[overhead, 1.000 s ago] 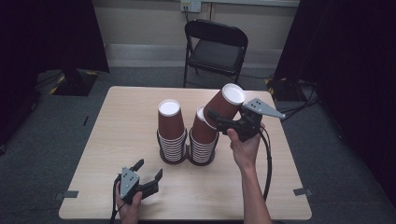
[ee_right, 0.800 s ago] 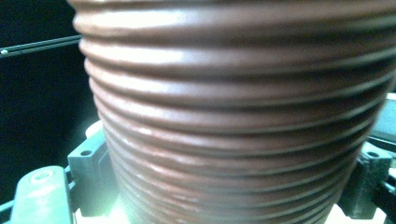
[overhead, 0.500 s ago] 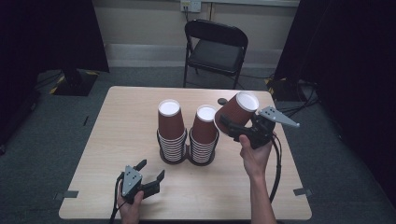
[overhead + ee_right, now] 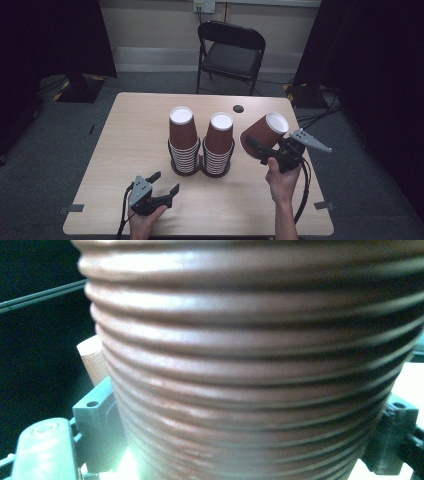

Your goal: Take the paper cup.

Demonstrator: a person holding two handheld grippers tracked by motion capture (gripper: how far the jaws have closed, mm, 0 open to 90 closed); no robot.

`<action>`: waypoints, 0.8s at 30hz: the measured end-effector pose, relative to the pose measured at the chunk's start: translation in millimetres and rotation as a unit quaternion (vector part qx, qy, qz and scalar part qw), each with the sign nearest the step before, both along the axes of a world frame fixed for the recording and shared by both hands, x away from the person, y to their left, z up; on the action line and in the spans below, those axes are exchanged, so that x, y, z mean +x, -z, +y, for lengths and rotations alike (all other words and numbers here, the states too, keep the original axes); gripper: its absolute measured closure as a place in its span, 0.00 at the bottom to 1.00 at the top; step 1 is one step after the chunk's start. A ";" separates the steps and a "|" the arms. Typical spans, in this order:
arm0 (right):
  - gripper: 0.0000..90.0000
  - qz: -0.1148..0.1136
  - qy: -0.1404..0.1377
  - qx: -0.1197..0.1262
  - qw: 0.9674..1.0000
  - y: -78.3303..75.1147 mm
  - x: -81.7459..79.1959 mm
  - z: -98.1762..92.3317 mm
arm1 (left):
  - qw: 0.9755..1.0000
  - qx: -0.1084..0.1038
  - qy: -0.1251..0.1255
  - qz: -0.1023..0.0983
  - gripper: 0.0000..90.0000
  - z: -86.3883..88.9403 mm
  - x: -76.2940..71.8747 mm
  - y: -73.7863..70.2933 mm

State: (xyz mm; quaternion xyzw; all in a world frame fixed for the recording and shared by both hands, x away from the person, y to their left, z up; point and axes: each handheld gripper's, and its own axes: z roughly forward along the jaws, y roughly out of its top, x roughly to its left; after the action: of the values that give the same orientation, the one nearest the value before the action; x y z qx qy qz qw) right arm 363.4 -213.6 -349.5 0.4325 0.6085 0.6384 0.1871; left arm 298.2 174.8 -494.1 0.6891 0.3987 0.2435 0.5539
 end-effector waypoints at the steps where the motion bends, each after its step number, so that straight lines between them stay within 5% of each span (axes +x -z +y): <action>1: 0.15 0.004 -0.001 0.003 1.000 2.4 -0.6 -0.3 | 1.000 -0.003 0.005 0.002 0.21 -1.7 1.2 -0.1; 13: 0.14 0.015 -0.018 -0.012 1.000 28.3 -13.1 17.0 | 0.999 -0.032 0.038 -0.003 0.32 -12.4 3.2 -7.4; 18: 0.14 0.022 -0.040 0.019 0.999 45.1 -24.1 29.5 | 0.999 -0.023 0.042 -0.004 0.35 -12.3 2.3 -6.7; 24: 0.14 0.025 -0.041 0.026 0.999 60.2 -31.1 41.2 | 0.998 -0.024 0.058 -0.008 0.38 -15.7 -0.4 -8.6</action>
State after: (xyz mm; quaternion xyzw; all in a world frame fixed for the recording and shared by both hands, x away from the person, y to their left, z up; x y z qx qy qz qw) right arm 332.3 -172.4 -409.7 0.4278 0.6136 0.6500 0.1342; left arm 297.7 159.1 -485.5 0.6957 0.3593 0.2071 0.5865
